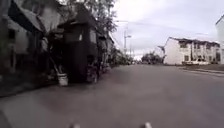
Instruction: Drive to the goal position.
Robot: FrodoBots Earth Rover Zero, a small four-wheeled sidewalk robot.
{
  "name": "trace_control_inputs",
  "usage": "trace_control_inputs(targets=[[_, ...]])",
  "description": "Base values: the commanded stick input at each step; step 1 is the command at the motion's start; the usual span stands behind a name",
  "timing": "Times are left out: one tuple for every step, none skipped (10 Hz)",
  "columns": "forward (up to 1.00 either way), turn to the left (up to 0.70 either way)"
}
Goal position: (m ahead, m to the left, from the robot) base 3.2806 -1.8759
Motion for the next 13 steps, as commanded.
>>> trace_control_inputs(targets=[[0.85,-0.34],[0.85,-0.34],[0.85,-0.34],[0.85,-0.34],[0.85,-0.34],[0.85,-0.32],[0.85,-0.08],[0.85,0.00],[0.85,0.00],[0.85,0.00],[0.85,0.00],[0.85,0.00],[0.85,0.00]])
